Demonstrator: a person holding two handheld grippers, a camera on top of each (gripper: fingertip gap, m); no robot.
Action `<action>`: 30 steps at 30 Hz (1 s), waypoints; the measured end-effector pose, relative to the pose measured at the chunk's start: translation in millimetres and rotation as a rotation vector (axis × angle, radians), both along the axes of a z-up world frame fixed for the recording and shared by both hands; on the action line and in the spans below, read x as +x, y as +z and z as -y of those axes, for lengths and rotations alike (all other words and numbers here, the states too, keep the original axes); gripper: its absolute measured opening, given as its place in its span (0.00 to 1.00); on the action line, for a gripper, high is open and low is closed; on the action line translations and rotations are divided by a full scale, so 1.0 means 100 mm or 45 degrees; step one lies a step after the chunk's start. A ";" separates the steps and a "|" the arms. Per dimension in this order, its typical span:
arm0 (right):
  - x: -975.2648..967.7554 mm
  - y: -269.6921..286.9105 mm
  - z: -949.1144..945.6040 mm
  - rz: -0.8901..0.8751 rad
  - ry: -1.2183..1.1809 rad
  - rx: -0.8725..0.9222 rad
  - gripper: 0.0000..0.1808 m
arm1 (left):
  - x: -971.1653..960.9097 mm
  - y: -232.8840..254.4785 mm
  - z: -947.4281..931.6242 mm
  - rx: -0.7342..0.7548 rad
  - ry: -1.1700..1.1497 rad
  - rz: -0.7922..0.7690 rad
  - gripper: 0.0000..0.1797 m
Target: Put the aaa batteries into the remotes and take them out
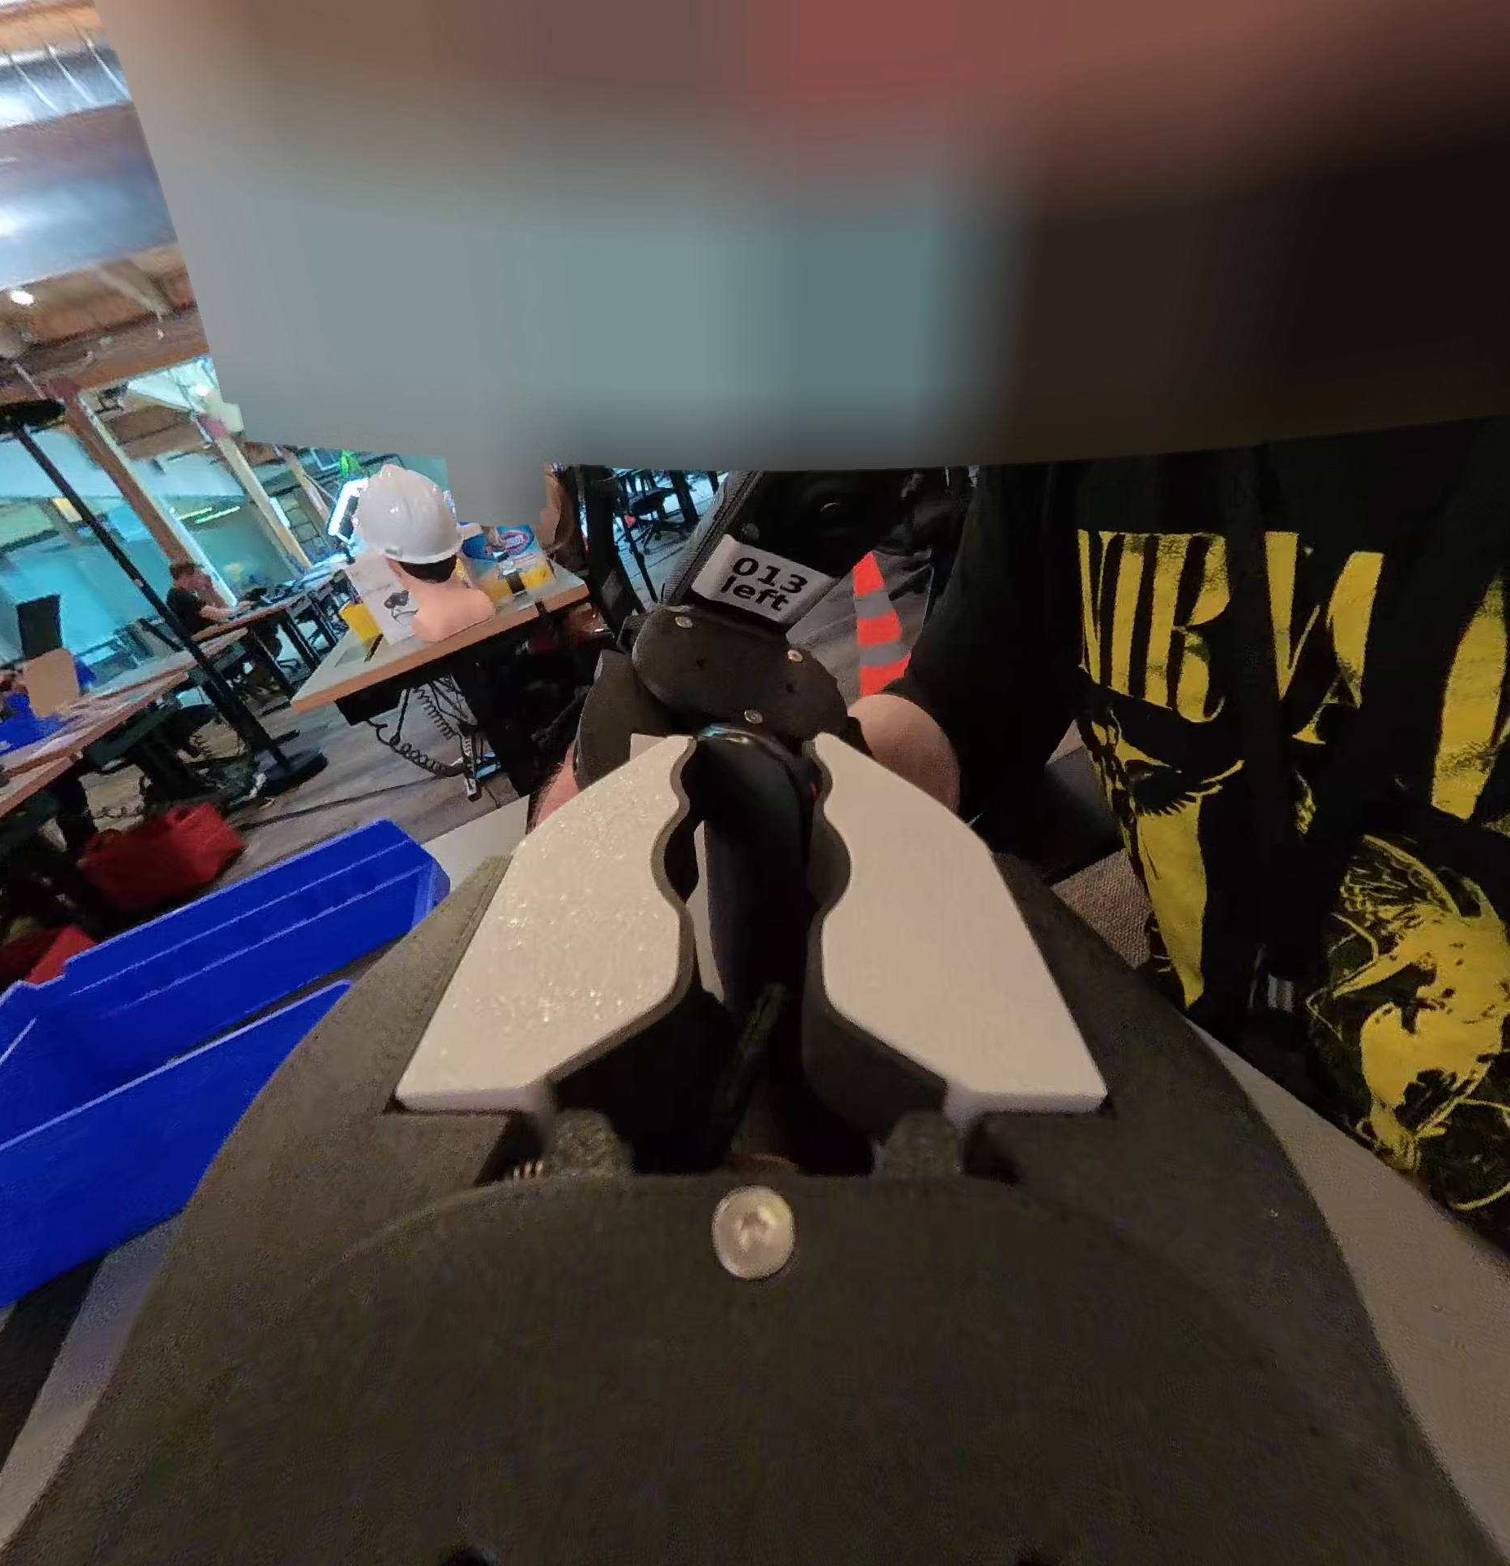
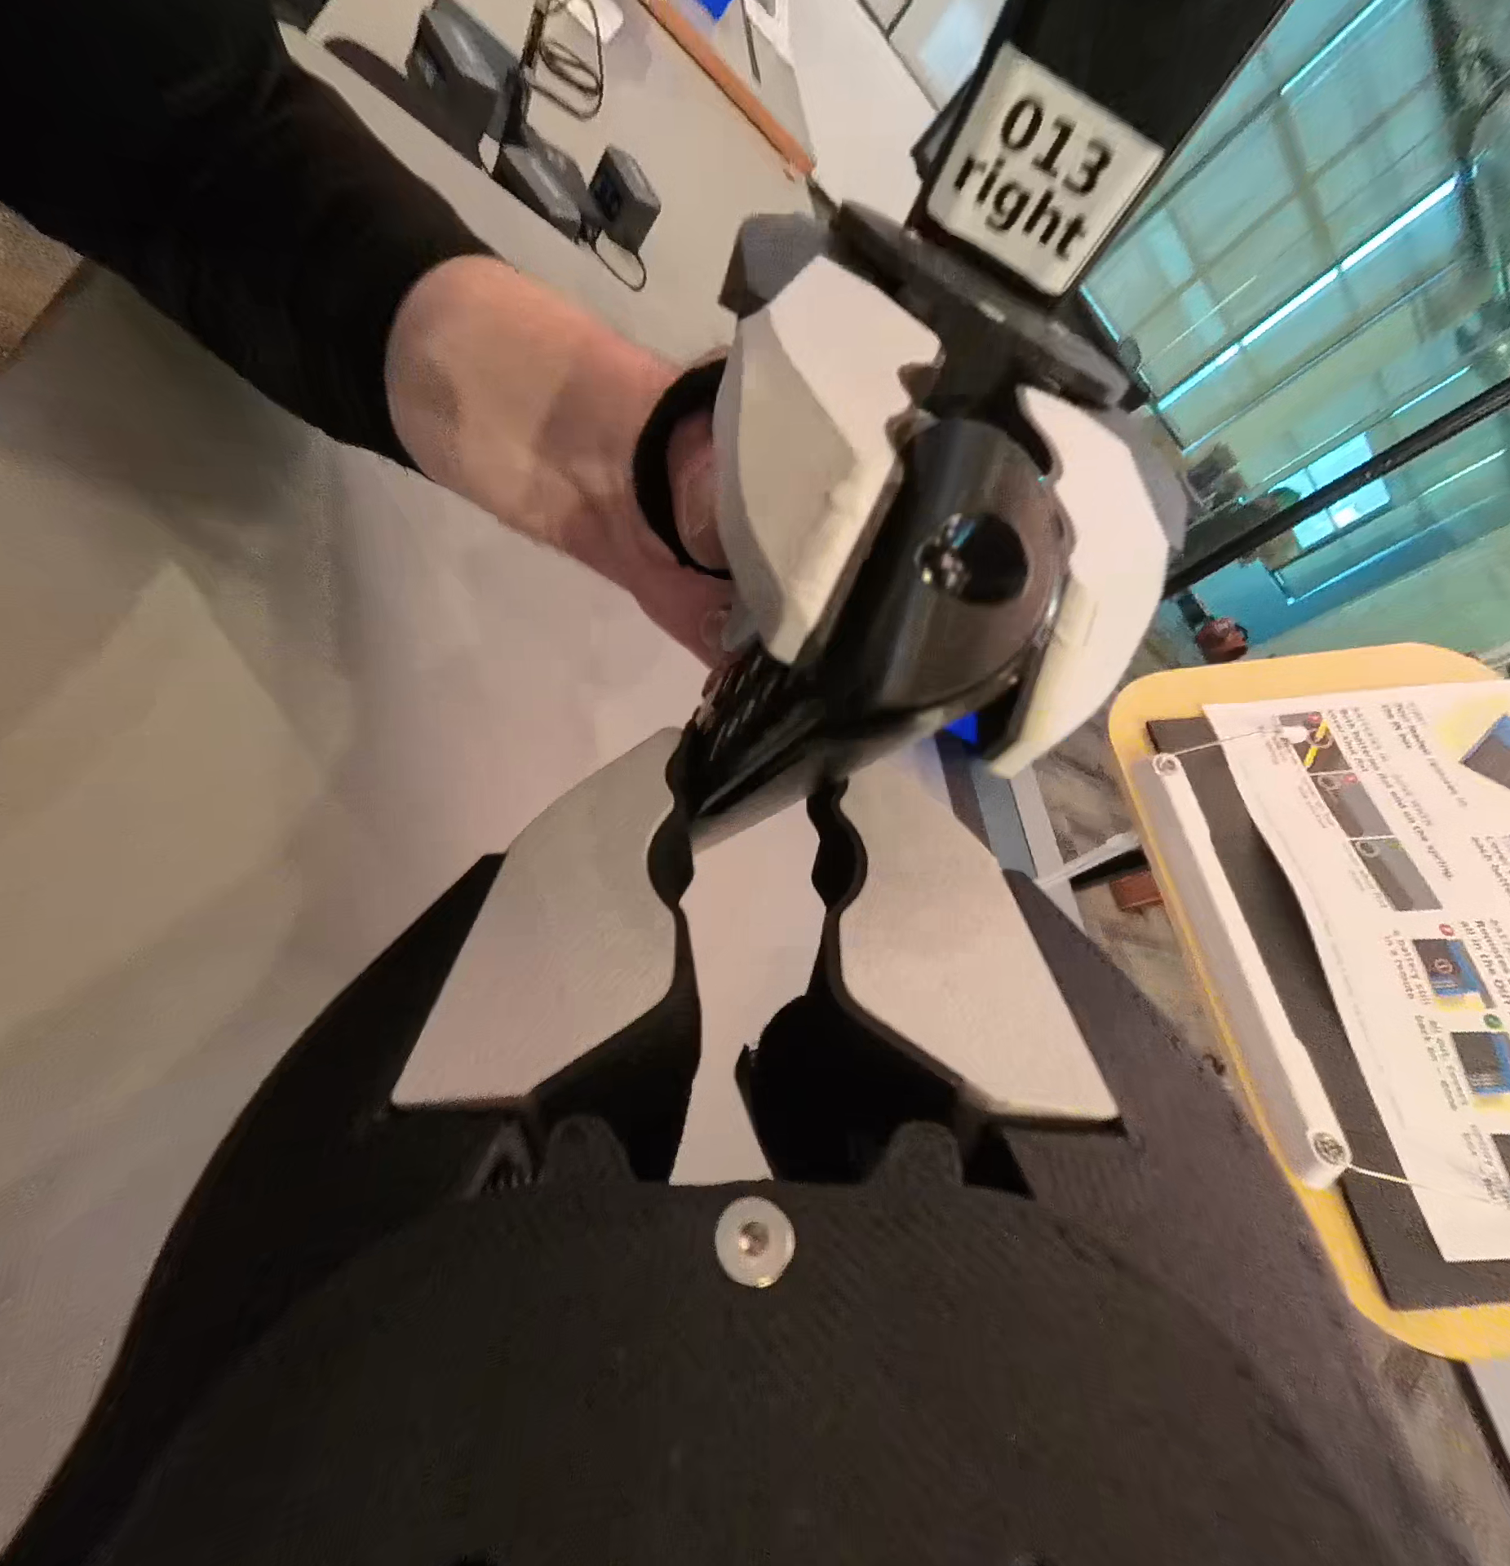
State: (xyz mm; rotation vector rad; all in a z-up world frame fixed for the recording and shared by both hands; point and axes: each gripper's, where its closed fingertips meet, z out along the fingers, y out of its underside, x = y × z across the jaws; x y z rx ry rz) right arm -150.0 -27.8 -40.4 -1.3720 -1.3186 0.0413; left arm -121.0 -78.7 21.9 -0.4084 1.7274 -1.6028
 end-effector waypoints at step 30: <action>0.06 -0.32 -0.34 -0.255 -0.023 -0.310 0.25 | -0.16 0.25 -0.21 -0.223 -0.099 0.183 0.13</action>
